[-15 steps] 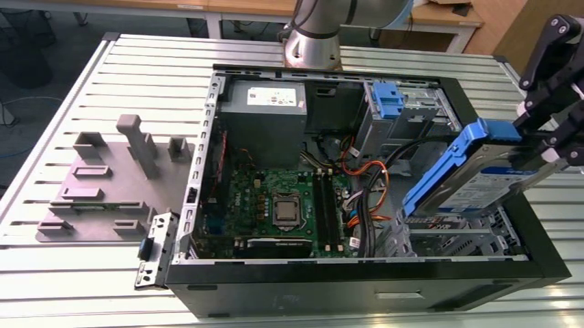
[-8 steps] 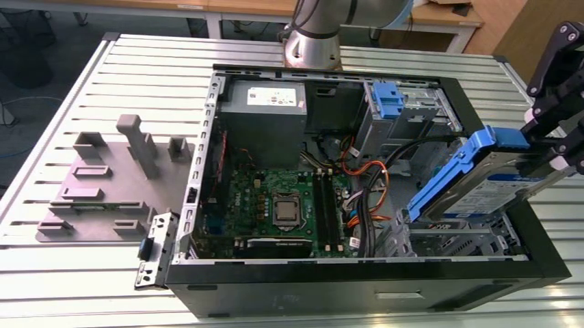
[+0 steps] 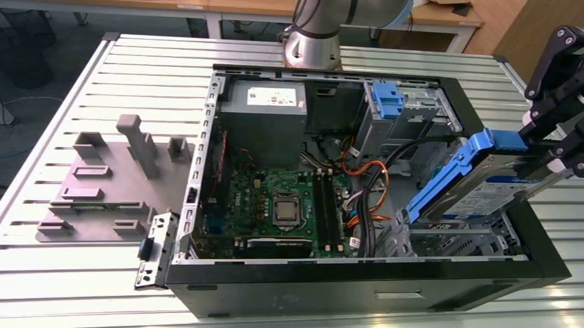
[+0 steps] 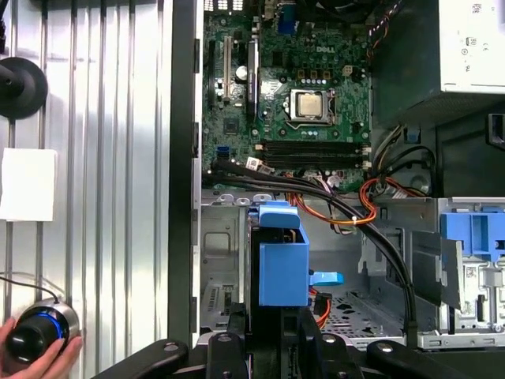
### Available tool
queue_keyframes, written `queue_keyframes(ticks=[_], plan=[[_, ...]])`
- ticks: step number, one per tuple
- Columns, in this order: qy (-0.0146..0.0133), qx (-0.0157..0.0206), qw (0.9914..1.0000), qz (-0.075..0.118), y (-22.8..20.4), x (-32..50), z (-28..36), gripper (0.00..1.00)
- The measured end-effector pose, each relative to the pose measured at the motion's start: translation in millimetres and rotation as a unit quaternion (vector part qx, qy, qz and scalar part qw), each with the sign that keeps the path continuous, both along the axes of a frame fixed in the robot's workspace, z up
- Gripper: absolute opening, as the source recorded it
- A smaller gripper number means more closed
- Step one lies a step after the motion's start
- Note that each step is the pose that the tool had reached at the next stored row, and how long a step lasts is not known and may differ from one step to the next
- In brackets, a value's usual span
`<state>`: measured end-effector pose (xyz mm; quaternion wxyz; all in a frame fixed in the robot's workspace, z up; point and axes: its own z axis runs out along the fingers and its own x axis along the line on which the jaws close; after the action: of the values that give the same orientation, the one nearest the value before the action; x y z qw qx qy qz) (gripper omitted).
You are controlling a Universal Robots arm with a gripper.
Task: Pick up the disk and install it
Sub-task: 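Insert the disk into the insertion slot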
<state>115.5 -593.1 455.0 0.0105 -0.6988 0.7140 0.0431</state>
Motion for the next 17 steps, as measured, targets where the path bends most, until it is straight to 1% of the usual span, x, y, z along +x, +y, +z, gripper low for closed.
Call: queue_keyframes(ticks=[2,6,14,17], plan=[[0.0000,0.0002,1.00000,0.000,0.0,0.0,-0.6,0.35],[0.0000,0.0000,1.00000,0.000,0.0,0.0,-4.0,0.35],[0.0000,0.0001,1.00000,0.000,0.0,2.1,-4.5,0.35],[0.0000,0.0000,1.00000,0.000,0.0,2.1,-6.7,0.35]])
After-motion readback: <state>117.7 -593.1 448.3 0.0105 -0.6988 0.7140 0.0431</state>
